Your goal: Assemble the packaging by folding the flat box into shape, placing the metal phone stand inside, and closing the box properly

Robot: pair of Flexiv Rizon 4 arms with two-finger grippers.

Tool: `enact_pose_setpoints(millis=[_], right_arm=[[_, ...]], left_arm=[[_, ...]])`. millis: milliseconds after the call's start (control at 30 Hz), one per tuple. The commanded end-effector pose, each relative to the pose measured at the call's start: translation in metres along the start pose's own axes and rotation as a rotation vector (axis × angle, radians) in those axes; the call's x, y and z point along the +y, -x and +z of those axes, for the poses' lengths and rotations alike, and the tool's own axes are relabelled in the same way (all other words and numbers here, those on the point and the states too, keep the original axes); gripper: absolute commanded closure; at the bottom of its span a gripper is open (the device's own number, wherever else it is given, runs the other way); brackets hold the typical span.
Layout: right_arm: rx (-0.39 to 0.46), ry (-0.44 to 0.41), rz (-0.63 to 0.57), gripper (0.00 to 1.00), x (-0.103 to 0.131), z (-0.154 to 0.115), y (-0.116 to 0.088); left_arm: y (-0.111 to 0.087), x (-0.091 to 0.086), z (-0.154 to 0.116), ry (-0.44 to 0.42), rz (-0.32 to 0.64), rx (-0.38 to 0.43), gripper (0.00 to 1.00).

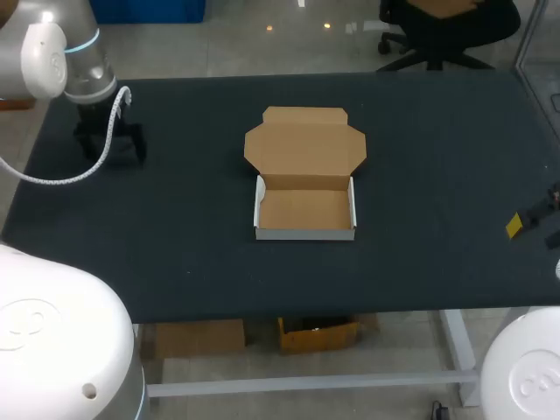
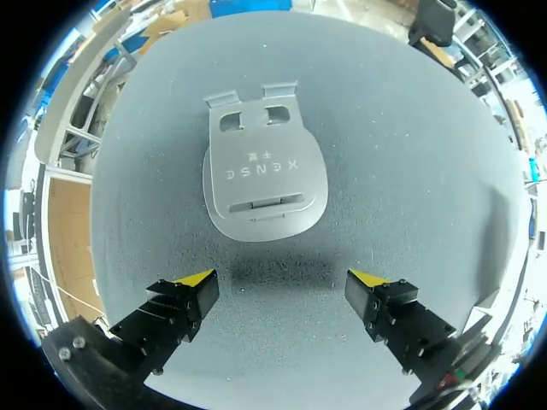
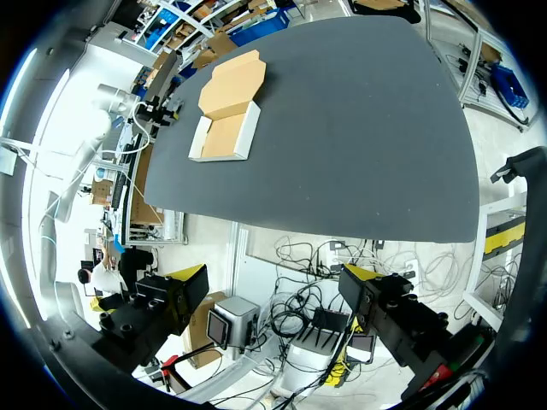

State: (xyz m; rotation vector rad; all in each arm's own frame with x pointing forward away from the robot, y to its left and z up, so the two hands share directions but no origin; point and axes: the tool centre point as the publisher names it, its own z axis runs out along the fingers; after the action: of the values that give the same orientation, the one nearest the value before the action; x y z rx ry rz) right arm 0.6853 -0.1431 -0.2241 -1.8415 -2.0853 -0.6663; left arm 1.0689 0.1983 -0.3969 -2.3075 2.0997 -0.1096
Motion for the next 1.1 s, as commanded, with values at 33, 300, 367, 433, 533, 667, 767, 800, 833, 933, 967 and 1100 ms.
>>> enact_pose_setpoints(millis=[33, 300, 367, 433, 533, 667, 767, 800, 833, 933, 967, 1100], right_arm=[[0.001, 0.0, -0.001, 0.0, -0.0007, -0.0011, 0.0], [0.001, 0.0, -0.001, 0.0, -0.0007, -0.0011, 0.0], [0.001, 0.0, -0.001, 0.0, -0.0007, -0.0011, 0.0], [0.001, 0.0, -0.001, 0.0, -0.0007, -0.0011, 0.0], [0.001, 0.0, -0.001, 0.0, -0.0007, -0.0011, 0.0], [0.001, 0.0, -0.001, 0.0, -0.0007, -0.0011, 0.0], [0.001, 0.0, -0.001, 0.0, -0.0007, -0.0011, 0.0], [0.001, 0.0, -0.001, 0.0, -0.0007, -0.0011, 0.0], [0.001, 0.0, -0.001, 0.0, -0.0007, -0.0011, 0.0], [0.001, 0.0, -0.001, 0.0, -0.0007, -0.0011, 0.0], [0.001, 0.0, -0.001, 0.0, -0.0007, -0.0011, 0.0], [0.001, 0.0, -0.001, 0.0, -0.0007, -0.0011, 0.0]], left_arm=[[-0.0001, -0.0015, 0.0005, 0.004, 0.0, -0.003, 0.0], [-0.0001, -0.0015, 0.0005, 0.004, 0.0, -0.003, 0.0], [-0.0001, -0.0015, 0.0005, 0.004, 0.0, -0.003, 0.0], [-0.0001, -0.0015, 0.0005, 0.004, 0.0, -0.003, 0.0], [-0.0001, -0.0015, 0.0005, 0.004, 0.0, -0.003, 0.0], [-0.0001, -0.0015, 0.0005, 0.004, 0.0, -0.003, 0.0], [-0.0007, -0.0024, 0.0005, 0.0, -0.001, -0.003, 0.0], [-0.0008, -0.0027, 0.0006, 0.0, -0.001, -0.002, 0.0], [-0.0009, -0.0029, 0.0007, 0.0, -0.002, -0.002, 0.0], [-0.0011, -0.0037, 0.0009, -0.006, -0.001, -0.009, 0.0], [-0.0014, -0.0042, 0.0011, -0.009, -0.002, -0.014, 0.0], [-0.0017, -0.0065, 0.0012, -0.011, -0.004, -0.015, 0.0]])
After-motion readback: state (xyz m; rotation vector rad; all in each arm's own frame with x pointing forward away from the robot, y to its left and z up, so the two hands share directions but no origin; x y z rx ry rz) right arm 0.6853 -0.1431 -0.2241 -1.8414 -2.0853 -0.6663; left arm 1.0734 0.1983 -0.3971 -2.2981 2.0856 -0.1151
